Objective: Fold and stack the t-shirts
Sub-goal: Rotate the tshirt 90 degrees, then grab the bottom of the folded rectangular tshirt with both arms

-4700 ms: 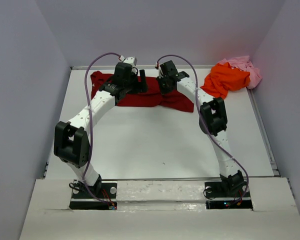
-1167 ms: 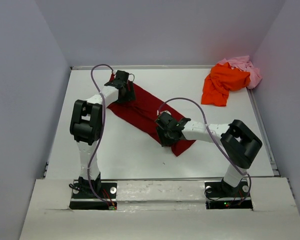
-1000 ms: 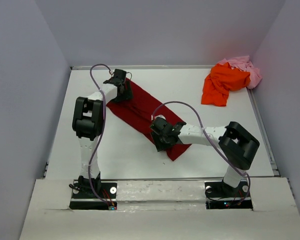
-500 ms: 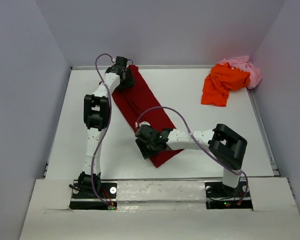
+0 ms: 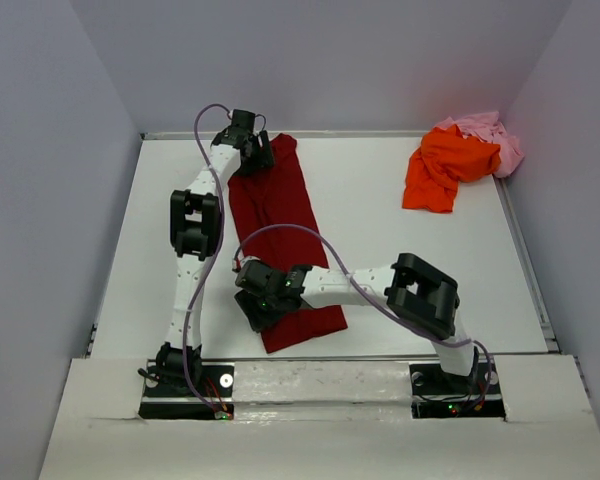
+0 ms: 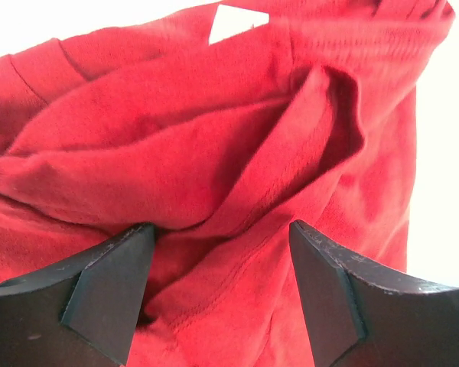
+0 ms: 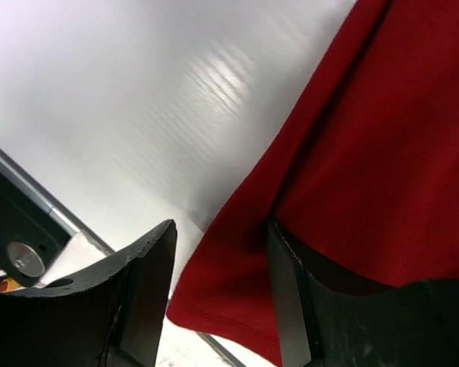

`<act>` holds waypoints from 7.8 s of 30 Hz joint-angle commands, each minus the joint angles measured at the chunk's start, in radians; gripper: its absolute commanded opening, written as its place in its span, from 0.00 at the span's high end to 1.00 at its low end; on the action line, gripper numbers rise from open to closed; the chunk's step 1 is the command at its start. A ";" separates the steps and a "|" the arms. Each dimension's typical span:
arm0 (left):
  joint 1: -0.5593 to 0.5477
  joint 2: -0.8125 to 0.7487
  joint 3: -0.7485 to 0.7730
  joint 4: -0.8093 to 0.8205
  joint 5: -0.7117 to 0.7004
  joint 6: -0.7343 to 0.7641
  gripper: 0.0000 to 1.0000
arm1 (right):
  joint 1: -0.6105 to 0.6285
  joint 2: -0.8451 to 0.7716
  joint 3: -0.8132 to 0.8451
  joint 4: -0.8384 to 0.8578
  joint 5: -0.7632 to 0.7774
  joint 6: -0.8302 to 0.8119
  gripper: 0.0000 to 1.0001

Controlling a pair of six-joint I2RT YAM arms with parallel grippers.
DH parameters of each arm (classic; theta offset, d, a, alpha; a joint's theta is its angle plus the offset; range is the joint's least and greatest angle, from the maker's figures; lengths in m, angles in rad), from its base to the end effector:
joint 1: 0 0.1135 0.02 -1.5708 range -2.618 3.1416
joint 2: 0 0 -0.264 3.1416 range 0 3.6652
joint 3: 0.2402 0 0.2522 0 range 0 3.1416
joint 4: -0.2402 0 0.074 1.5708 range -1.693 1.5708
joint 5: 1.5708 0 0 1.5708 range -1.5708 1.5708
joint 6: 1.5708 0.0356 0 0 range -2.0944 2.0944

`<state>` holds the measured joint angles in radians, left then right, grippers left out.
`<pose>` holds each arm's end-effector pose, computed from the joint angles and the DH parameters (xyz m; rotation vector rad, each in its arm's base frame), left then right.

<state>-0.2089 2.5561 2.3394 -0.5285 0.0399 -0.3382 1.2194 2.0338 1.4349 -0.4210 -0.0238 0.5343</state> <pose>0.5599 -0.1202 0.1910 -0.1306 2.3337 -0.3214 0.1477 0.4054 0.1678 -0.9294 2.5790 0.6165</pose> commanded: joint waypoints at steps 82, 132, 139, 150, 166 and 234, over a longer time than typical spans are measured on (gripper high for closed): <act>-0.130 -1.648 -1.595 0.502 -0.114 0.077 0.18 | -0.828 0.674 1.000 0.011 -0.326 -0.204 0.35; -0.162 -1.608 -1.870 0.616 0.120 -0.370 0.19 | -0.722 -0.675 -0.703 0.357 -0.266 0.027 0.36; -0.236 -1.699 -1.960 0.544 0.080 -0.452 0.21 | -0.658 -0.805 -0.864 0.352 -0.228 0.099 0.35; -0.375 -1.729 -2.020 0.412 -0.006 -0.545 0.22 | -0.531 -0.775 -0.961 0.441 -0.179 0.205 0.36; -0.549 -1.605 -1.942 0.269 -0.120 -0.601 0.20 | -0.397 -0.586 -0.918 0.548 -0.113 0.283 0.36; -0.716 -1.640 -1.944 0.186 -0.233 -0.745 1.00 | -0.291 -0.679 -0.898 0.354 -0.150 0.270 1.00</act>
<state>-0.9005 0.9661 0.4225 -0.3428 -0.2054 -1.0447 0.8993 1.4223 0.5545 -0.0132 -0.1825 0.8085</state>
